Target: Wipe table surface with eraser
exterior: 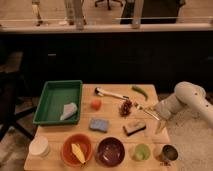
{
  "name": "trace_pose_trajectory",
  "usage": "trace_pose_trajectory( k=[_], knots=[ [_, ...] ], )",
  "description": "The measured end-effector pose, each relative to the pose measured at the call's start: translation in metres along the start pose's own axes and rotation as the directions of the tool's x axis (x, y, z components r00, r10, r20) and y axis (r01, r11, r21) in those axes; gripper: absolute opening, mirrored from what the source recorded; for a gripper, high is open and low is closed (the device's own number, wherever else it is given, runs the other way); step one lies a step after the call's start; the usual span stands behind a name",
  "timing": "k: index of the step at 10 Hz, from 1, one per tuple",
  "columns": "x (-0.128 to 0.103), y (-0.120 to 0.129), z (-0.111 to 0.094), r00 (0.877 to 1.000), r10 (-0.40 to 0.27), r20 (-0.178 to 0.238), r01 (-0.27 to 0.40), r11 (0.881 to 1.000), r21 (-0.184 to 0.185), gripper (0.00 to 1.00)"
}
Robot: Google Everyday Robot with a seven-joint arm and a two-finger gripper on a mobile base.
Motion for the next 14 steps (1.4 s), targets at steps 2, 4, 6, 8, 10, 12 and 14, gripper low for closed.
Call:
trace_pose_trajectory(
  k=[2,4,6,8,10,12,14],
  knots=[
    [0.0,-0.009,0.013,0.999,-0.012,0.032,0.012,1.0,-0.009,0.8],
    [-0.007,-0.017,0.031,0.998,-0.035,0.045,0.038,0.997,-0.061,0.8],
    [-0.013,-0.023,0.042,0.997,-0.049,0.052,0.054,0.993,-0.102,0.8],
    [-0.016,-0.026,0.05,0.997,-0.059,0.05,0.065,0.99,-0.128,0.8],
    [-0.016,-0.025,0.057,0.997,-0.056,0.045,0.062,0.988,-0.142,0.8],
    [-0.012,-0.022,0.065,0.998,-0.048,0.034,0.053,0.989,-0.139,0.8],
    [-0.006,-0.016,0.072,0.999,-0.035,0.021,0.038,0.99,-0.138,0.8]
  ],
)
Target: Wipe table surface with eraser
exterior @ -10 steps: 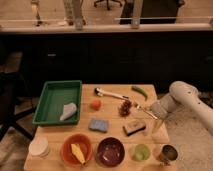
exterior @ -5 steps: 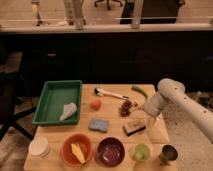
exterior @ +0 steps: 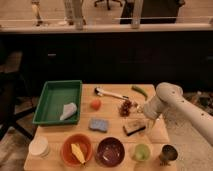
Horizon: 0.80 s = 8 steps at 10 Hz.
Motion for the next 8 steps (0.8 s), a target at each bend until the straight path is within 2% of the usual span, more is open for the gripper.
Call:
trace_pose_trajectory(
  k=[6,7,8],
  knots=[
    [0.003,0.003,0.012,1.0,0.009,0.007,-0.008,0.999,-0.04,0.8],
    [0.004,0.003,0.014,1.0,0.012,0.009,-0.011,0.999,-0.044,0.77],
    [0.005,0.004,0.015,1.0,0.016,0.01,-0.015,0.999,-0.044,0.7]
  ],
)
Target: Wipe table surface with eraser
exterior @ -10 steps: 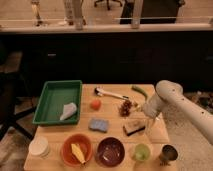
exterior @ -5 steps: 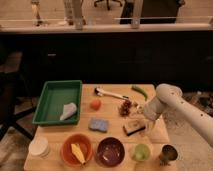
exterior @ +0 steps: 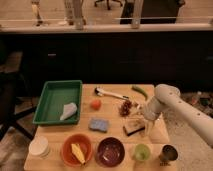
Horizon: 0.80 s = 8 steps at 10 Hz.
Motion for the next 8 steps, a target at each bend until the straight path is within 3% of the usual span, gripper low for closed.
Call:
trace_pose_trajectory(
  k=[5,7,8],
  knots=[
    [0.0022,0.0083,0.0007,1.0,0.016,0.004,-0.016,1.0,0.006,0.16],
    [0.0019,0.0103,0.0007,1.0,0.018,0.001,-0.018,1.0,0.005,0.02],
    [0.0019,0.0109,0.0004,1.0,0.019,-0.003,-0.019,1.0,0.006,0.0]
  ],
)
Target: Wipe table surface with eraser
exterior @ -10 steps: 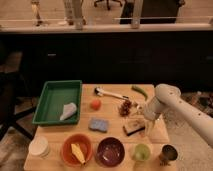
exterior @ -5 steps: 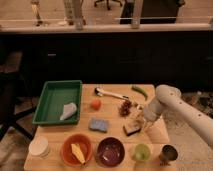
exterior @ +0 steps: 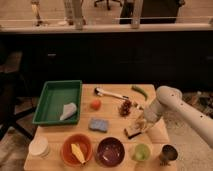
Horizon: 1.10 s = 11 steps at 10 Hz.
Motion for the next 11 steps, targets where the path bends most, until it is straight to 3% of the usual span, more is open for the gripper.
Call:
trace_pose_trajectory(
  k=[2,4,5,7,11],
  knots=[
    [-0.001,0.002,-0.005,0.999,0.004,-0.033,-0.004,1.0,-0.002,0.0],
    [-0.007,-0.001,-0.017,0.99,0.004,-0.139,-0.003,1.0,0.003,0.0],
    [-0.01,-0.003,-0.019,0.985,-0.001,-0.171,0.002,1.0,0.004,0.0],
    [-0.014,-0.006,-0.022,0.979,-0.007,-0.205,0.007,1.0,0.002,0.0],
    [-0.016,-0.02,-0.014,0.973,-0.036,-0.23,0.029,0.999,-0.035,0.0]
  ],
)
